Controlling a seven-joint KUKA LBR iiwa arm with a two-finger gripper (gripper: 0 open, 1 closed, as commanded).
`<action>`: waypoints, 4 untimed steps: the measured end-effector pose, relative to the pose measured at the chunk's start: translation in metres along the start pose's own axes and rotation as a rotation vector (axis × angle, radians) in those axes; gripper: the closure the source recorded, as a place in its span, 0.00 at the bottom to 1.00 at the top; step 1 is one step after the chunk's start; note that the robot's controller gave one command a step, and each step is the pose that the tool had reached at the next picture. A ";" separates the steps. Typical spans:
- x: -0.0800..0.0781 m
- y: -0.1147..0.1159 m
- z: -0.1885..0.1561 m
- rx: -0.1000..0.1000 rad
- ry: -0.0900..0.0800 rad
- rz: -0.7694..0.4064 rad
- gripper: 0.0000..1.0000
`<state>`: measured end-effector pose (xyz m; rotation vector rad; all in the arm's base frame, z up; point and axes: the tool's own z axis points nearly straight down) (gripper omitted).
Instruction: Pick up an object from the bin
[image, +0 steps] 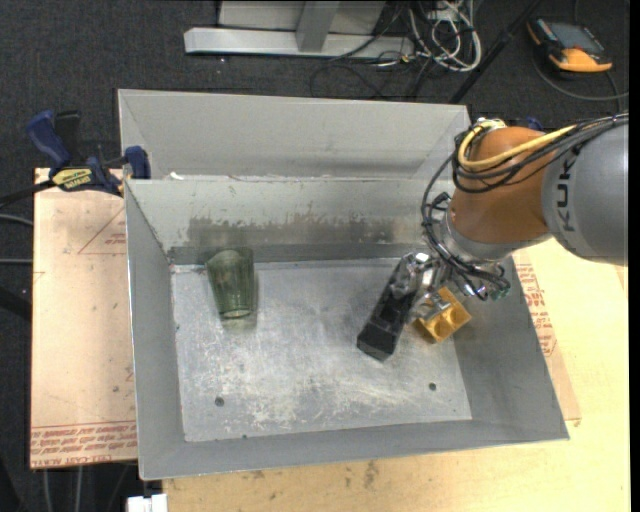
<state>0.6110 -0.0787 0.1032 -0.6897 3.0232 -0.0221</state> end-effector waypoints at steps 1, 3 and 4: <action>0.000 0.000 0.000 0.000 0.000 0.000 1.00; 0.000 0.000 0.000 0.000 0.000 0.000 1.00; 0.000 0.000 0.000 0.000 0.000 0.000 1.00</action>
Offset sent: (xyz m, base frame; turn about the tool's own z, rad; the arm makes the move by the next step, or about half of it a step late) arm 0.0007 -0.0550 0.1788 -0.1686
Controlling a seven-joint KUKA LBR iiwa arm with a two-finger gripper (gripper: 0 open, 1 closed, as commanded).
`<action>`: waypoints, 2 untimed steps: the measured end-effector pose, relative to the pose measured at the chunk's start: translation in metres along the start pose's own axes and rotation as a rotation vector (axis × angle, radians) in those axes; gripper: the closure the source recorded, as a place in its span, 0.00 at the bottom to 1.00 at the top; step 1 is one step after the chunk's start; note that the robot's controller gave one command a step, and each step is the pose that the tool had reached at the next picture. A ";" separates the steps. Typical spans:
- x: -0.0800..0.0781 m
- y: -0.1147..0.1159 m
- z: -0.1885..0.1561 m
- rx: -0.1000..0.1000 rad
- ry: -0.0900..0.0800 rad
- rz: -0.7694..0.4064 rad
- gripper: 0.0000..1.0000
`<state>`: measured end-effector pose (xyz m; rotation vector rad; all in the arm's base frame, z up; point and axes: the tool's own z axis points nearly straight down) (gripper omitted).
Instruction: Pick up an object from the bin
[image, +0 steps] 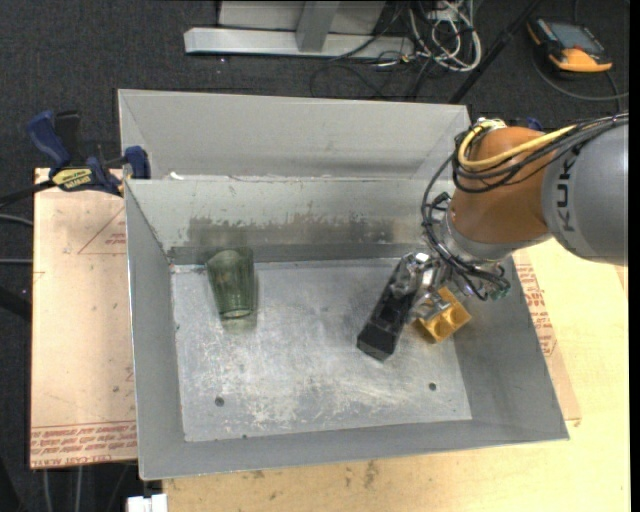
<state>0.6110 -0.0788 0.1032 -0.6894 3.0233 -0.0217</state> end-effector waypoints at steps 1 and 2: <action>0.000 0.000 0.000 0.000 0.000 0.000 1.00; 0.000 0.000 0.000 0.000 0.000 0.000 1.00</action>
Offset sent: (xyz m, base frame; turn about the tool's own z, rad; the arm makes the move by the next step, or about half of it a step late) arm -0.0438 0.0234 -0.0332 -0.0892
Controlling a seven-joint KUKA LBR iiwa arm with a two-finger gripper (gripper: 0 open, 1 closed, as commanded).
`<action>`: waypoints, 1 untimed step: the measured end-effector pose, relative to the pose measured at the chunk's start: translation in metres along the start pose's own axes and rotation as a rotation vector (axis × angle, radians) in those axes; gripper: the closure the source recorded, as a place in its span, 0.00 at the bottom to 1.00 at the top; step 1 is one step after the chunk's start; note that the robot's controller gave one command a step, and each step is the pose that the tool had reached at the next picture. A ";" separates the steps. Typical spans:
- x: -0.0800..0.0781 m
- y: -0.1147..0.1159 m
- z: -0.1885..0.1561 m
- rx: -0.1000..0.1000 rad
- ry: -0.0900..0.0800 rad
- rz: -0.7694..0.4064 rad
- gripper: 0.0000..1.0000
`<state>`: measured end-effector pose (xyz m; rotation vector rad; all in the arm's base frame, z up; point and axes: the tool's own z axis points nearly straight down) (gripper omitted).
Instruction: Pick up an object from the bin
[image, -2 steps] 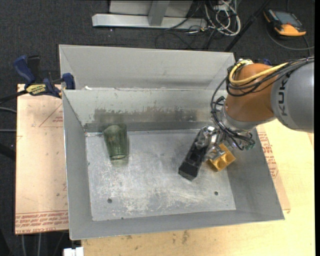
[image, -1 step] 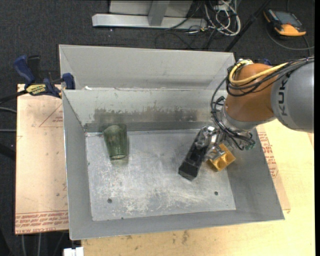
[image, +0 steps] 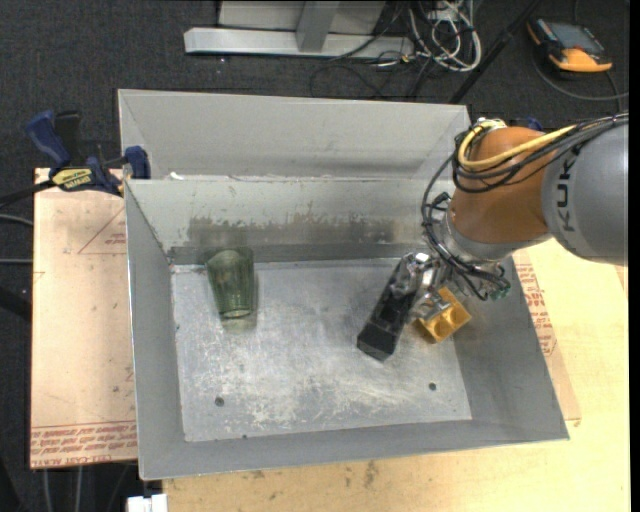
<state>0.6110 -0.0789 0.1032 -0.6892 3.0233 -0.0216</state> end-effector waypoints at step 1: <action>0.000 0.000 0.000 0.000 0.000 0.000 1.00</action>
Offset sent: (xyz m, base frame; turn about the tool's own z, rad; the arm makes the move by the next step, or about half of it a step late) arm 0.0207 -0.0618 0.1834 -0.0388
